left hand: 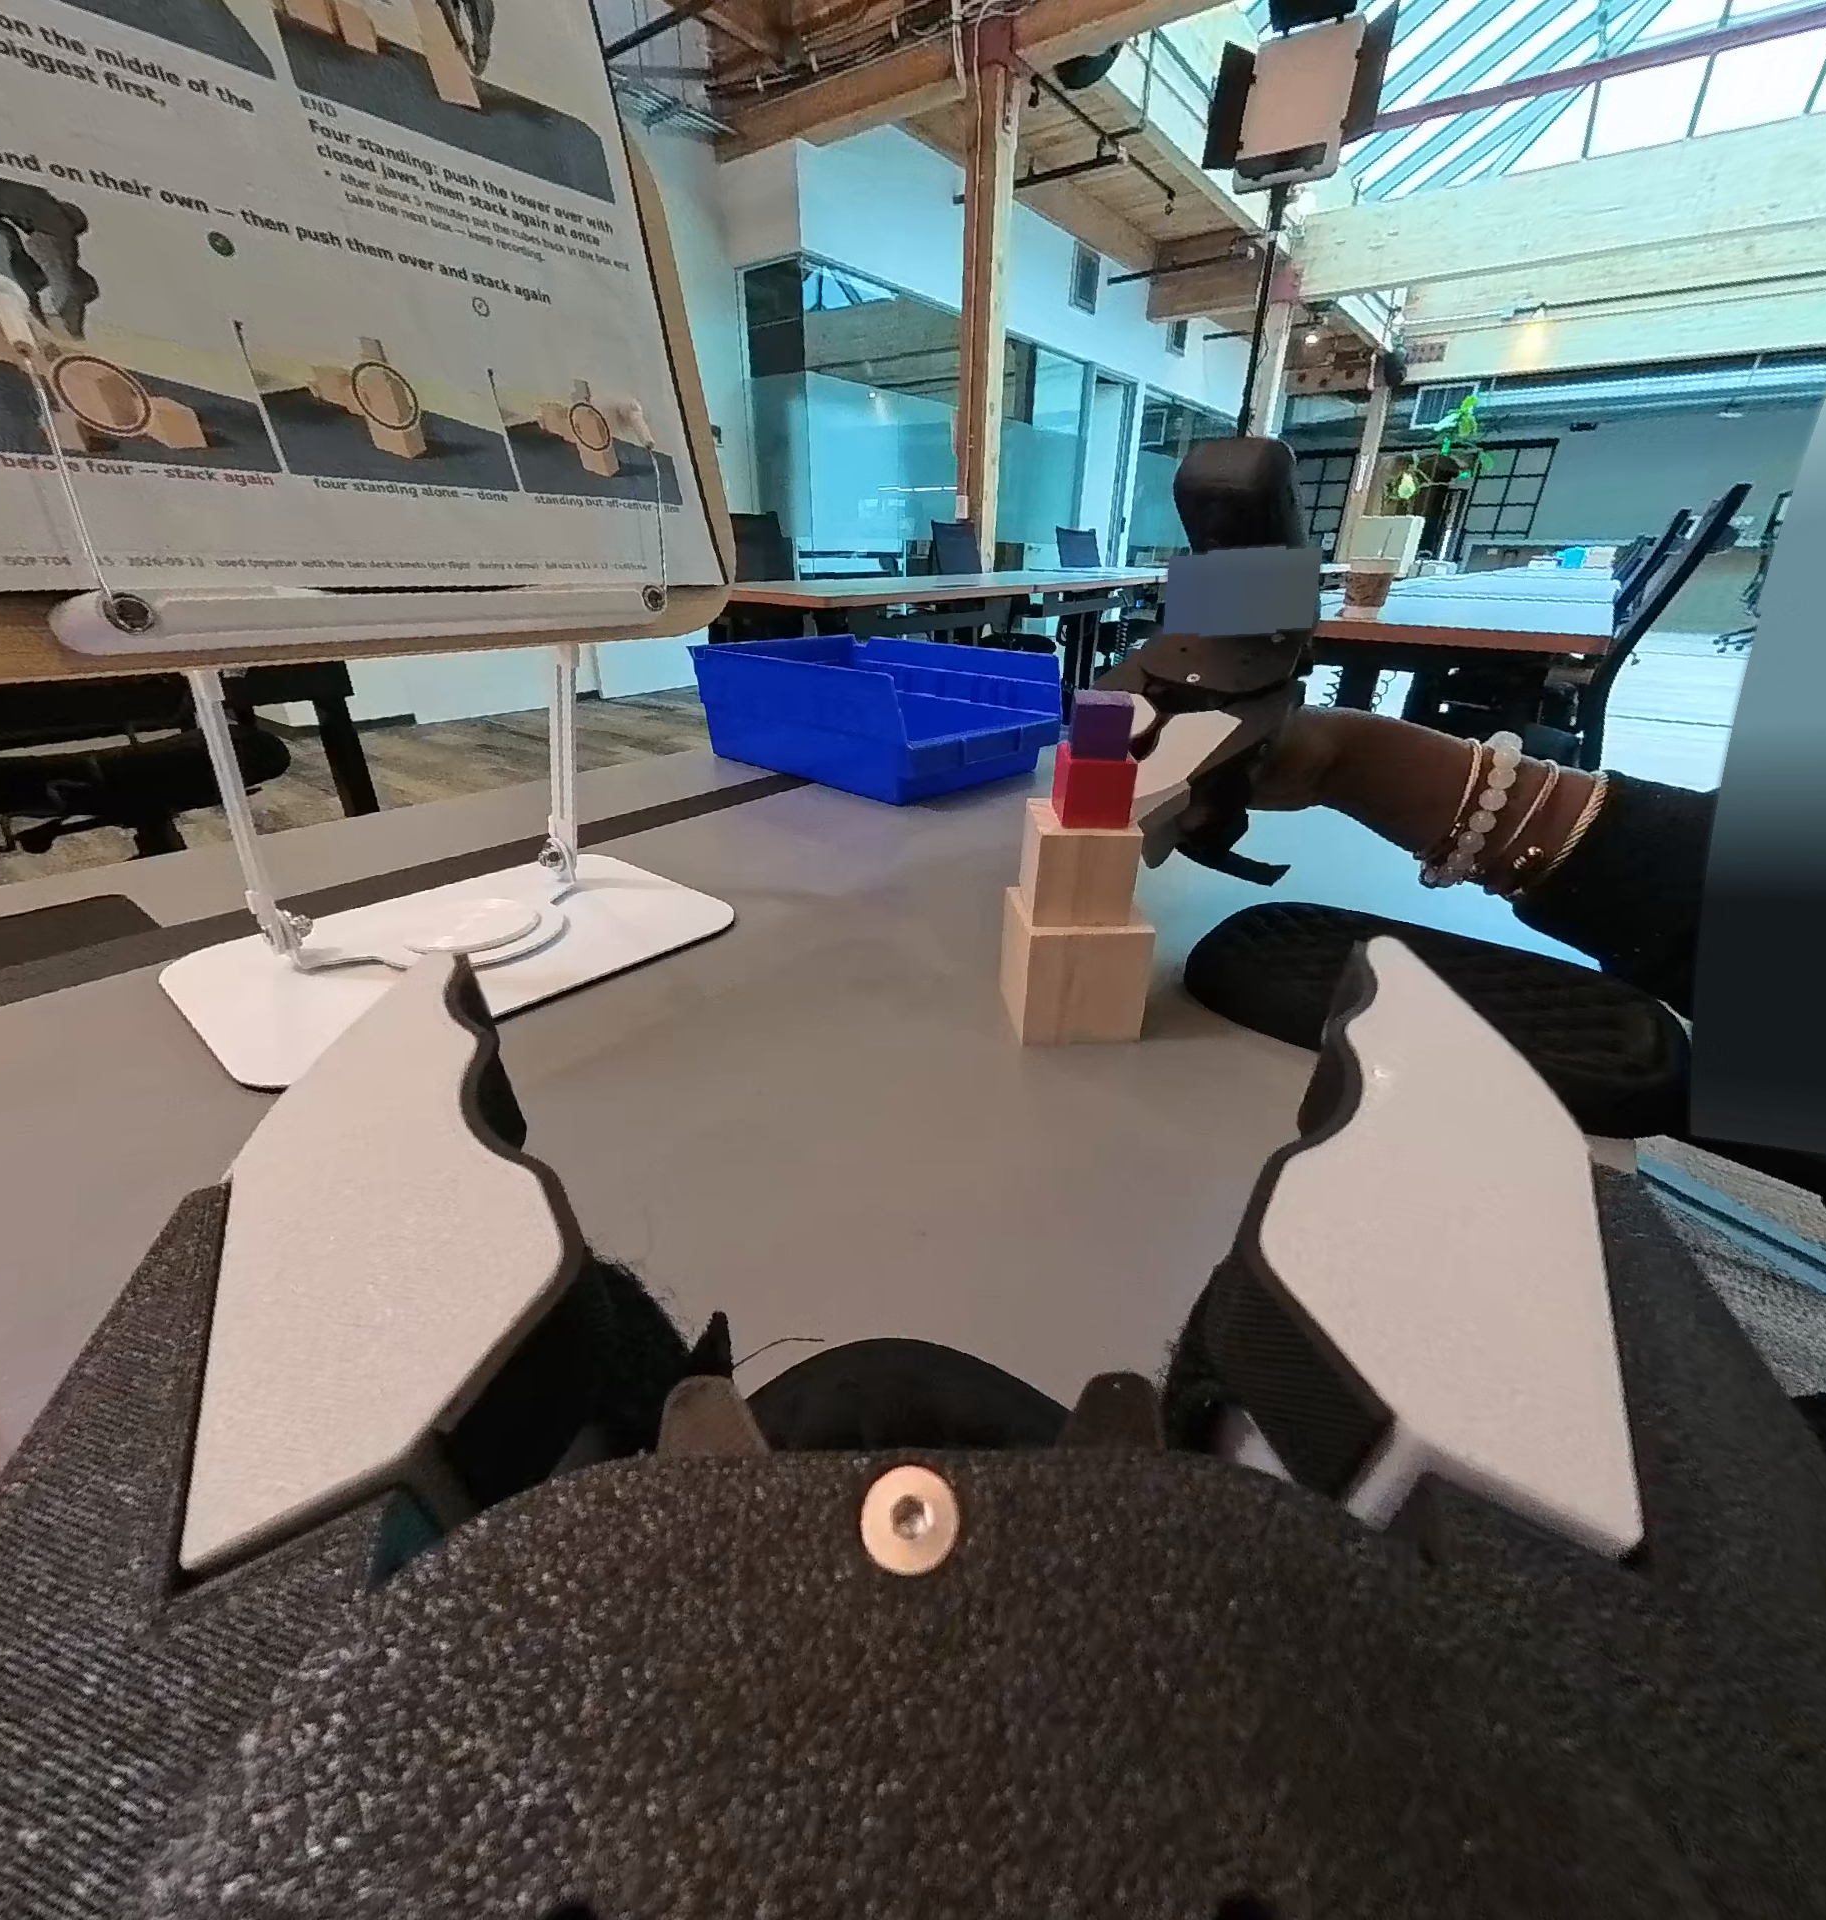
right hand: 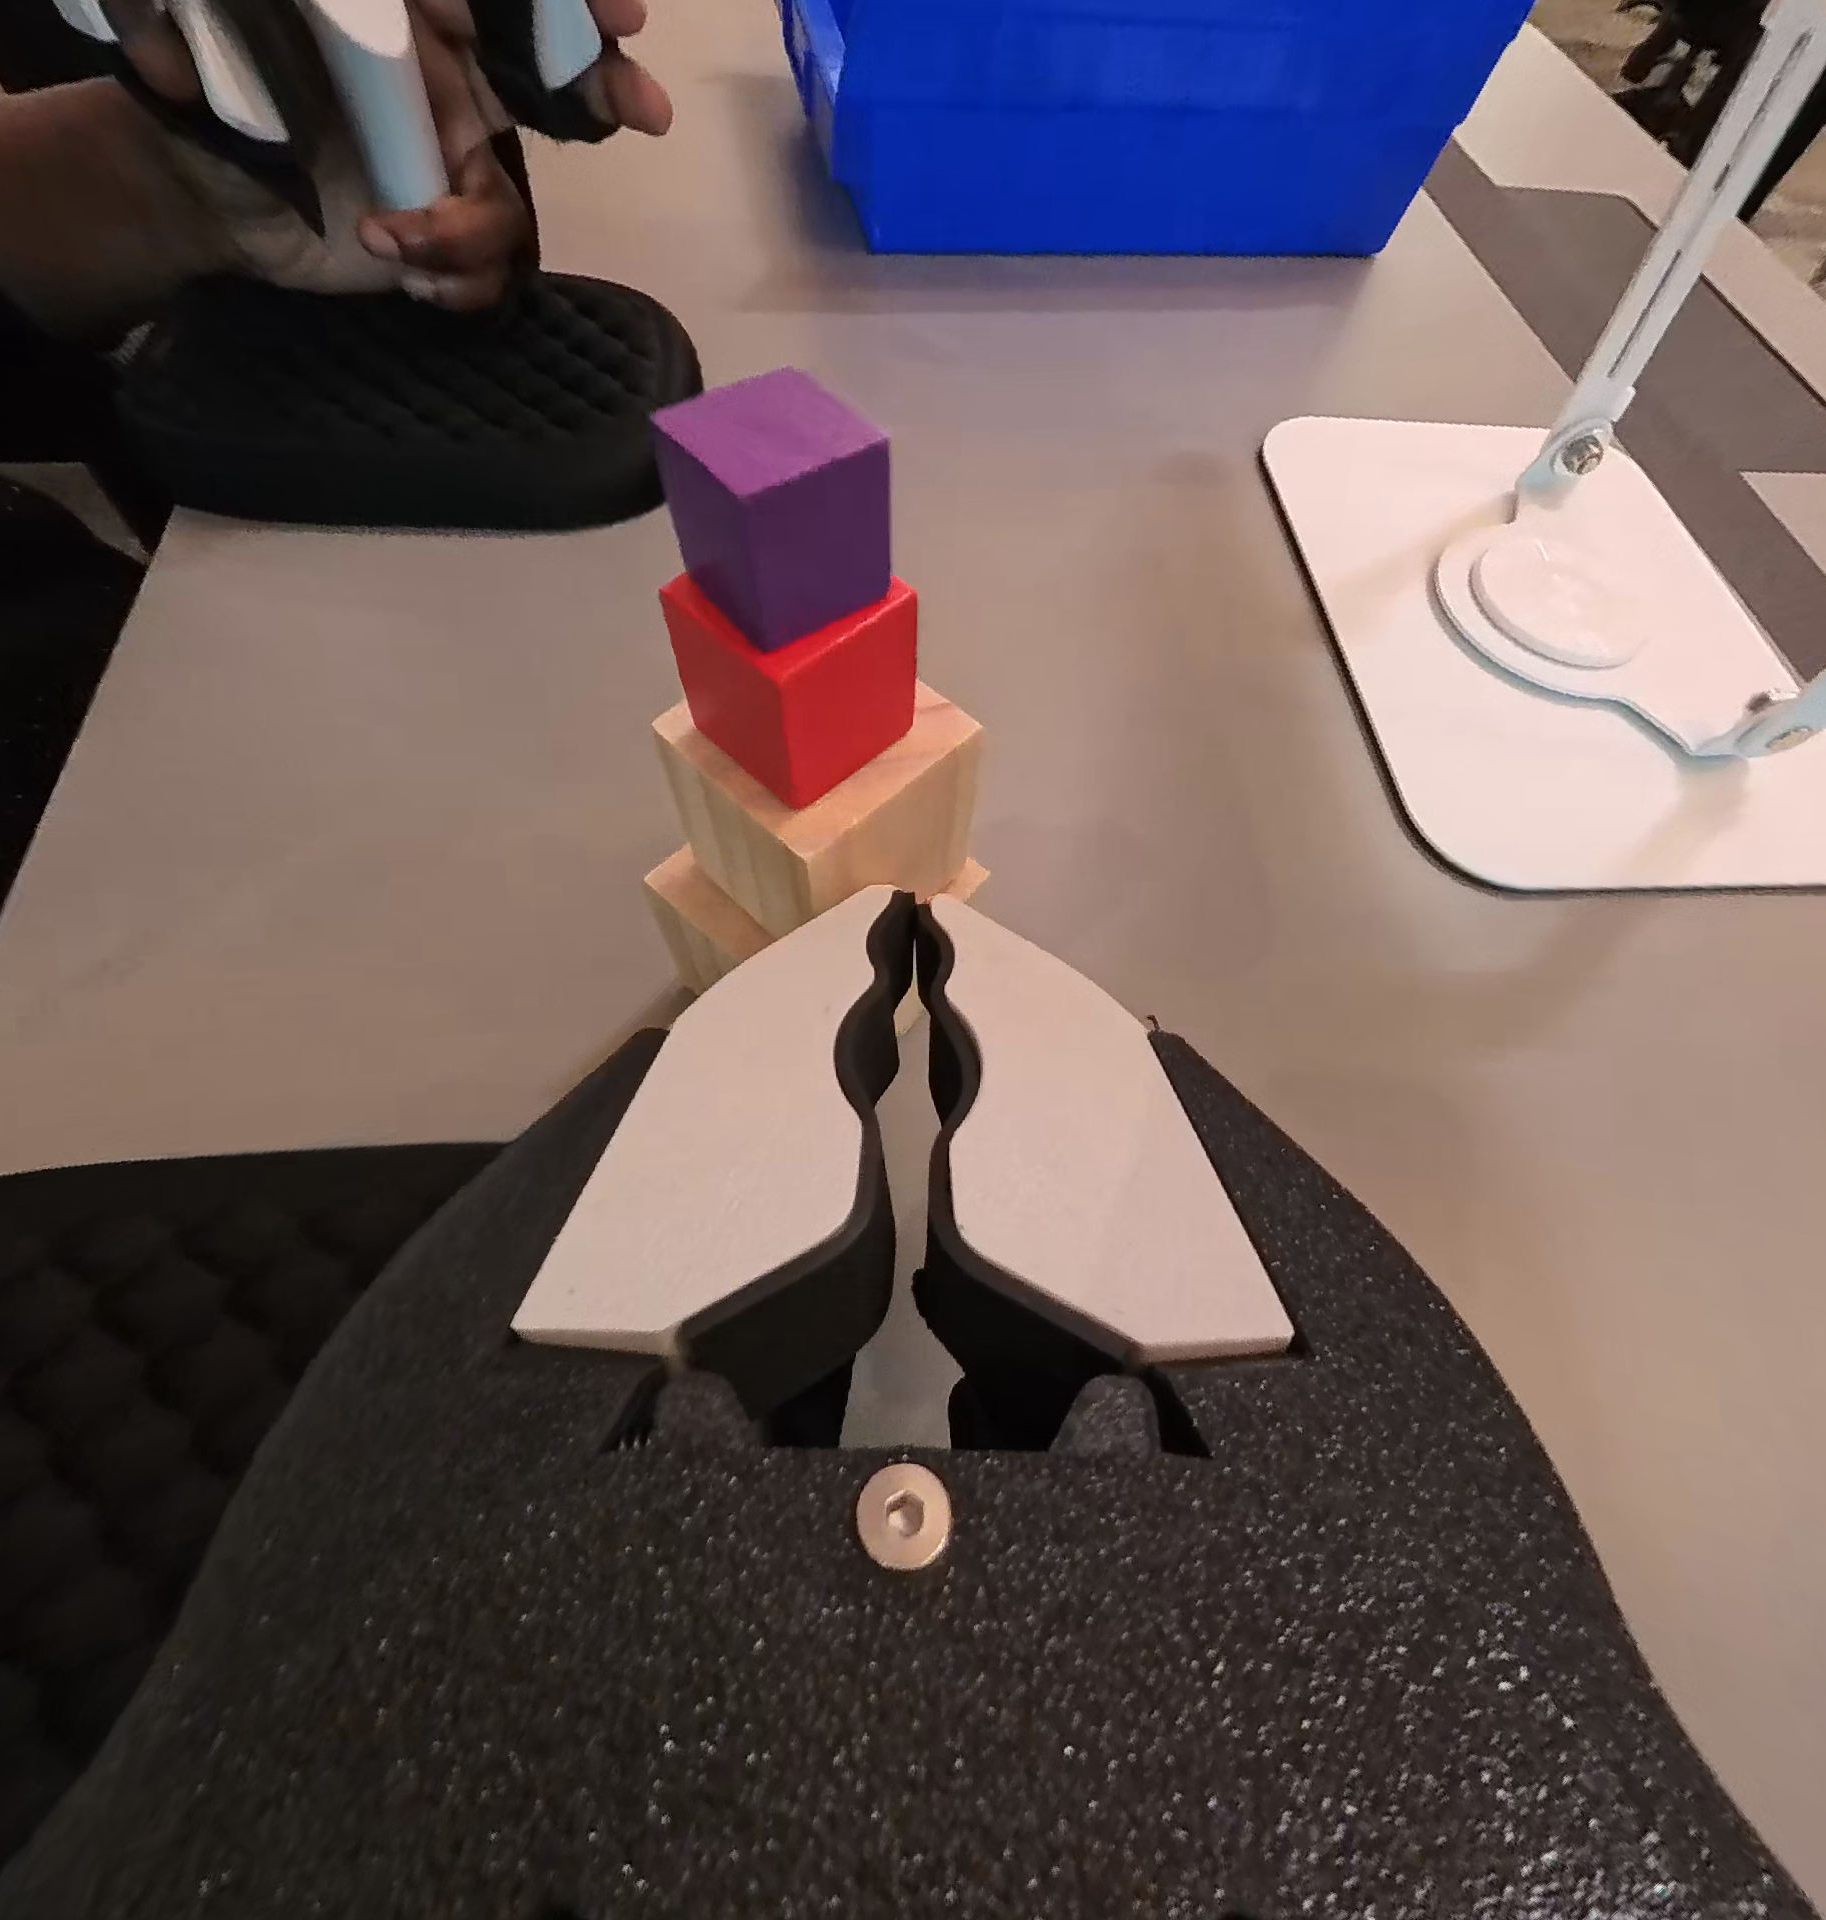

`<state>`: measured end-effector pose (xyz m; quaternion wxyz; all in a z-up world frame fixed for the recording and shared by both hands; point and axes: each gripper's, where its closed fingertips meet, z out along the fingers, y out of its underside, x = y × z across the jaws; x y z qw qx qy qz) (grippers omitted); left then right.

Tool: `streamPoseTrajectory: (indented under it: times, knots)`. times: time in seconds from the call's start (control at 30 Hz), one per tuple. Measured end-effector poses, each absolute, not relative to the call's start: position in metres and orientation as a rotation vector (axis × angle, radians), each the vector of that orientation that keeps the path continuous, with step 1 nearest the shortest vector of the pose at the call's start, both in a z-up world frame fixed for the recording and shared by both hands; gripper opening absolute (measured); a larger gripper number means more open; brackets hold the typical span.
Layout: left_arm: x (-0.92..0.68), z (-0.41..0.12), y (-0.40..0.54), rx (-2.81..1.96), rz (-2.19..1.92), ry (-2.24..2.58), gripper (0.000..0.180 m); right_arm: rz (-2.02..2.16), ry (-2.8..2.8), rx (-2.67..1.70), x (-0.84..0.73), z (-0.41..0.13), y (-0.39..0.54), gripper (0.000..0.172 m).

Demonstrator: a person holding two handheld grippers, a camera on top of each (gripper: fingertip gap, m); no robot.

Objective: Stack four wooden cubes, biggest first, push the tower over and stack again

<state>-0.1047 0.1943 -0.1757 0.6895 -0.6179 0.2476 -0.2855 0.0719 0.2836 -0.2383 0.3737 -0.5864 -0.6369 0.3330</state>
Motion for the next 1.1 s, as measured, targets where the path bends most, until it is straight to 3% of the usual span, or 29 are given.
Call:
streamPoseTrajectory:
  times: [0.83, 0.9, 1.0, 1.1]
  knots:
    - [-0.103, -0.176, 0.192, -1.376, -0.631, 0.572, 0.143, 0.924, -1.566, -1.352, 0.031, -0.200, 0.251, 0.004]
    - [-0.103, -0.176, 0.192, -1.375, -0.630, 0.574, 0.143, 0.938, -1.586, -1.334, 0.030, -0.196, 0.244, 0.016]
    - [-0.102, -0.176, 0.192, -1.374, -0.626, 0.583, 0.143, 0.914, -1.653, -1.315, 0.033, -0.193, 0.236, 0.057]
    - [-0.101, -0.177, 0.191, -1.375, -0.622, 0.588, 0.144, 0.781, -1.789, -1.325, 0.038, -0.197, 0.236, 0.082]
